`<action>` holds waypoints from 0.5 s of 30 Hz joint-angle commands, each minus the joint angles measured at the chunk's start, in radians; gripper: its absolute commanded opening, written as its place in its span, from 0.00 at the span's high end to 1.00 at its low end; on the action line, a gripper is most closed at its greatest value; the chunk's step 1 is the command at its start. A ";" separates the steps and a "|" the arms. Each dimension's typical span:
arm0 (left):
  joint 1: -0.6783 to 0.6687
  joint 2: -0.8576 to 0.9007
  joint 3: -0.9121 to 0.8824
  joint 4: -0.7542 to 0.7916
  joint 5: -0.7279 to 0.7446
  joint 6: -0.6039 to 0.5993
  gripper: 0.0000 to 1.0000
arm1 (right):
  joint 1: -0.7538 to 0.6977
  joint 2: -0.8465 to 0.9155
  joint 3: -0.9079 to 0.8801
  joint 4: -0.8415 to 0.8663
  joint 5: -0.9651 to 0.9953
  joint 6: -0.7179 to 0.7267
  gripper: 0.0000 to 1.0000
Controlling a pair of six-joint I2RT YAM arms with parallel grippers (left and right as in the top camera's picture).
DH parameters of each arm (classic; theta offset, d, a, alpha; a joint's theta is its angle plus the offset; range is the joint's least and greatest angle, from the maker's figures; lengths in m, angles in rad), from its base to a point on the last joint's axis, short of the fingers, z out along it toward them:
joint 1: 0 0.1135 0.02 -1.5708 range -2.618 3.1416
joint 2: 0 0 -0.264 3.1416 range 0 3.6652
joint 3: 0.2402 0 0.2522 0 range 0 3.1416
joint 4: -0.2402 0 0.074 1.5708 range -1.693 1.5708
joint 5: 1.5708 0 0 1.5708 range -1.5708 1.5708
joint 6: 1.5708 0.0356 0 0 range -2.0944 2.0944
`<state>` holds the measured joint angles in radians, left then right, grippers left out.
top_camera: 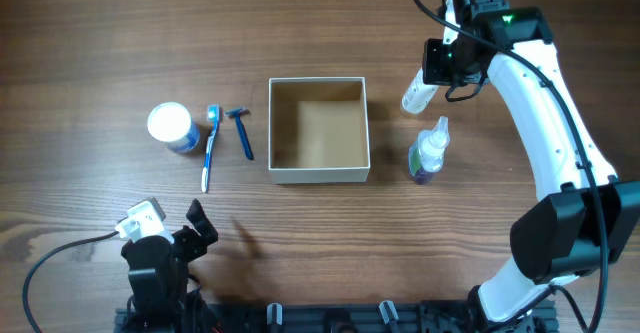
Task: Pack container
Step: 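Reach the right gripper to the white lotion tube and grasp it, then carry the lotion tube into the box and release it upright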
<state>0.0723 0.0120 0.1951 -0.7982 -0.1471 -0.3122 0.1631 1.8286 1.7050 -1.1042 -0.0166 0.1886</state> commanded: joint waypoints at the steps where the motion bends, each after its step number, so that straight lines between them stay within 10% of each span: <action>1: 0.003 -0.009 -0.012 0.002 0.008 0.013 0.00 | 0.035 -0.074 0.041 0.005 0.053 0.005 0.96; 15: 0.003 -0.009 -0.012 0.002 0.008 0.013 0.00 | 0.366 -0.366 0.179 -0.050 0.247 0.068 0.96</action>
<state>0.0723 0.0120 0.1951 -0.7982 -0.1471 -0.3122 0.4801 1.5124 1.8595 -1.1263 0.1642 0.1932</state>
